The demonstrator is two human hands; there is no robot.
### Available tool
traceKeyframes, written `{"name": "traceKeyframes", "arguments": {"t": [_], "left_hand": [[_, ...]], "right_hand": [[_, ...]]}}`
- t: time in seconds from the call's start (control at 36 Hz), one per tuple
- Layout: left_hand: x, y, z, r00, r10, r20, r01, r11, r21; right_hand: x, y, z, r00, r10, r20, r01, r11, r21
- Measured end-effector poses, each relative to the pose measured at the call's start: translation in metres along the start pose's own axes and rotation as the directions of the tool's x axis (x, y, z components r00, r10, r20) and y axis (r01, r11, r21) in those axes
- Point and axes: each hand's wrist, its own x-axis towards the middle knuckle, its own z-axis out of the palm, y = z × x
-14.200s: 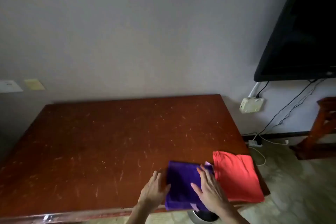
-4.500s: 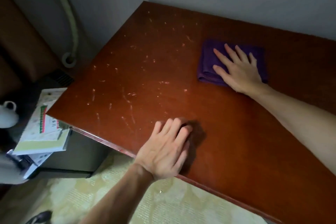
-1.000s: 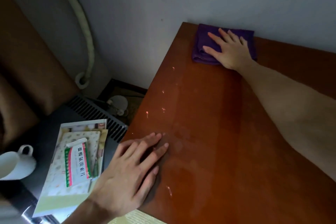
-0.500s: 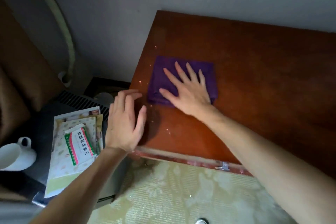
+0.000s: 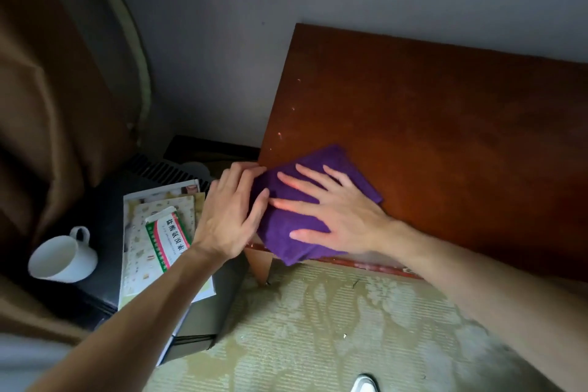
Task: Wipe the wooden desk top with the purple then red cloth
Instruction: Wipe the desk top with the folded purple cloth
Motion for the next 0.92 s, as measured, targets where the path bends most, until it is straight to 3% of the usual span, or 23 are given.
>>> {"name": "traceKeyframes", "arguments": {"t": [0.11, 0.22, 0.44, 0.69, 0.92], "left_hand": [[0.006, -0.003, -0.003, 1.000, -0.012, -0.024, 0.013, 1.000, 0.016], [0.015, -0.001, -0.001, 1.000, -0.004, -0.017, 0.004, 1.000, 0.022], [0.074, -0.006, 0.009, 0.991, 0.084, 0.099, -0.088, 0.996, 0.028], [0.086, -0.008, 0.027, 0.992, 0.030, 0.126, -0.027, 0.999, -0.023], [0.092, -0.009, 0.027, 0.992, 0.012, 0.129, -0.008, 0.999, -0.031]], "right_hand": [[0.031, 0.037, -0.008, 0.983, -0.177, 0.057, 0.177, 0.984, 0.006], [0.075, 0.080, -0.013, 0.973, -0.220, 0.074, 0.221, 0.975, -0.009], [0.159, 0.187, -0.026, 1.000, 0.021, 0.016, -0.022, 0.999, 0.029], [0.222, 0.275, -0.029, 0.997, 0.081, -0.010, -0.080, 0.994, 0.069], [0.261, 0.311, -0.031, 0.933, 0.358, -0.047, -0.349, 0.927, 0.137]]}}
